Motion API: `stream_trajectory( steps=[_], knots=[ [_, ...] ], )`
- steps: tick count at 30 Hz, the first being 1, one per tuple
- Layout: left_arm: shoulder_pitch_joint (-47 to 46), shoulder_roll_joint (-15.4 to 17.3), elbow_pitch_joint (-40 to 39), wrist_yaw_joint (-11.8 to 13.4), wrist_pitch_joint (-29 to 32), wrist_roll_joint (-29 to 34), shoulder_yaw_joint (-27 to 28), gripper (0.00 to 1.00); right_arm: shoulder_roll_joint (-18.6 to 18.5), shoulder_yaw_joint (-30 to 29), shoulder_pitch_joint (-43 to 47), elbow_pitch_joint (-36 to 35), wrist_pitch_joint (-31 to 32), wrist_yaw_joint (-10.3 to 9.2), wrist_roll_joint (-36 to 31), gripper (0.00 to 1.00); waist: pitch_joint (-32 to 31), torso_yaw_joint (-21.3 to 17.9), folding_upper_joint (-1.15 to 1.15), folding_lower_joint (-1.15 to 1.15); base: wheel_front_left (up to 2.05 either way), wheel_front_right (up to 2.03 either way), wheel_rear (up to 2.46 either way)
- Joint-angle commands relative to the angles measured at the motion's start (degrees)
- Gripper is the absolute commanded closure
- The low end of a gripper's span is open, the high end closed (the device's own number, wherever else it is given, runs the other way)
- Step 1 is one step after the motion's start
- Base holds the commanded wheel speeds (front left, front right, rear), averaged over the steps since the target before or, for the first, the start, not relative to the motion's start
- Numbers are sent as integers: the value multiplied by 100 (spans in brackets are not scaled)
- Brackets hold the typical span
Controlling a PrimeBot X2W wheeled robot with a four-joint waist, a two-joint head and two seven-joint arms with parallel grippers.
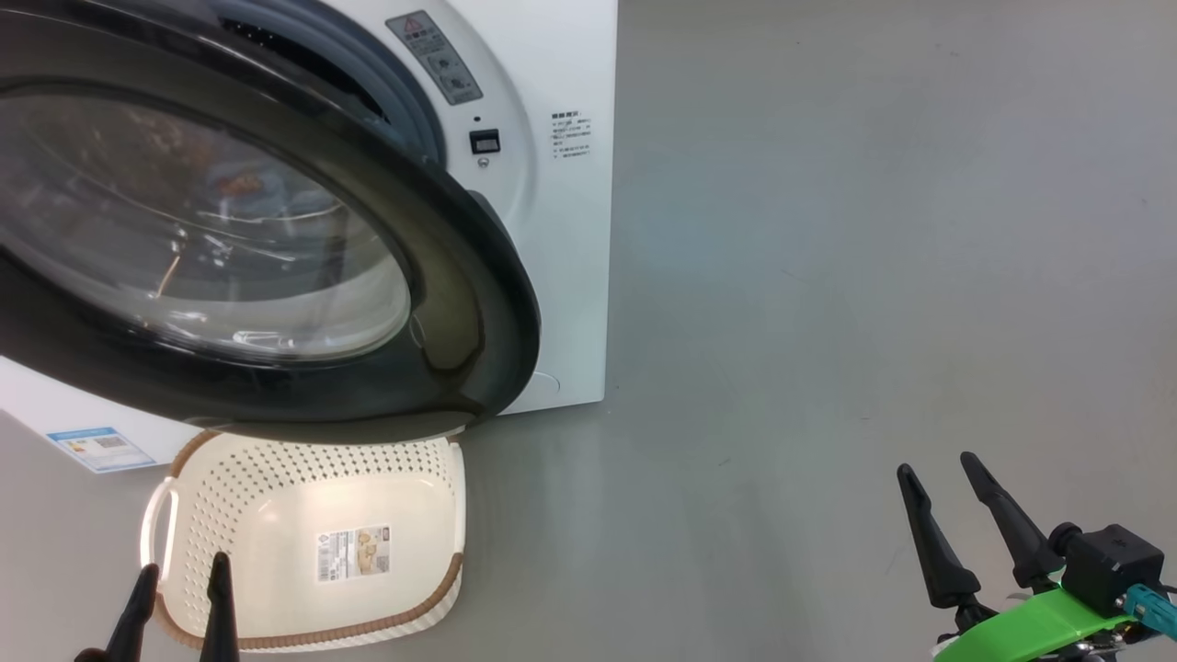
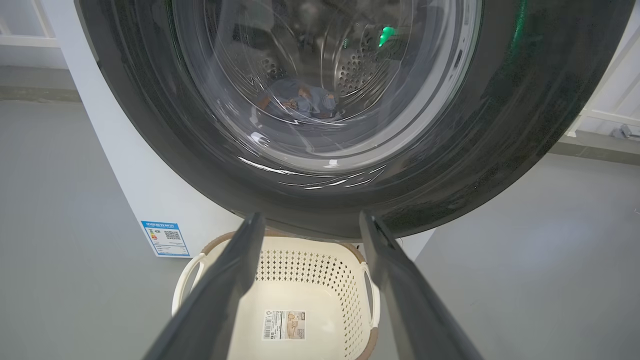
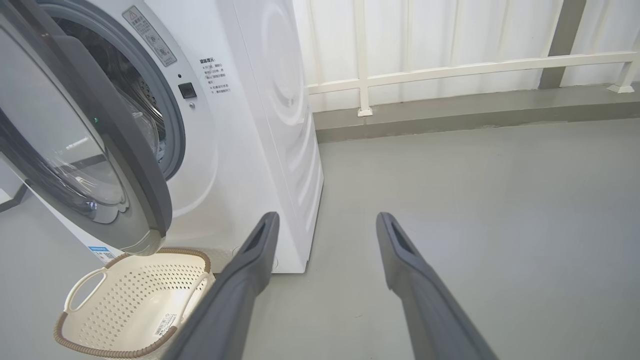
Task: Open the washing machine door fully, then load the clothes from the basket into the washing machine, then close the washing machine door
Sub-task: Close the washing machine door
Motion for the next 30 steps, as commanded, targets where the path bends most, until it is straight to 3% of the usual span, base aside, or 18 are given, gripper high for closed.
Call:
stream_trajectory(
  steps=[1,2,3,4,5,7,30],
  knots=[
    [-102,63,-155,-16,-71,60,219,0,-66,98,-64,-152,-27,8,-9,0,1,10,0,0,0,0,0],
    [-104,60,-164,-16,-71,66,215,0,-55,112,-82,-167,-27,8,19,0,2,22,0,0,0,0,0],
    [-104,52,-173,-16,-71,71,208,0,-41,131,-101,-184,-27,8,55,16,2,37,0,0,0,0,0],
    [-104,44,-182,-16,-71,80,198,0,-40,163,-127,-197,-27,8,84,52,1,52,0,0,0,0,0],
    [-104,34,-189,-16,-71,92,186,0,-41,195,-165,-207,-27,8,113,75,-1,71,0,0,0,0,0],
    [-101,8,-200,-16,-71,116,165,0,-43,261,-269,-237,-27,8,155,100,-8,112,0,0,0,0,0],
    [-300,-249,-300,-17,-71,181,-91,0,154,1931,-2171,120,-27,8,386,100,245,1277,0,0,0,0,0]
  ],
)
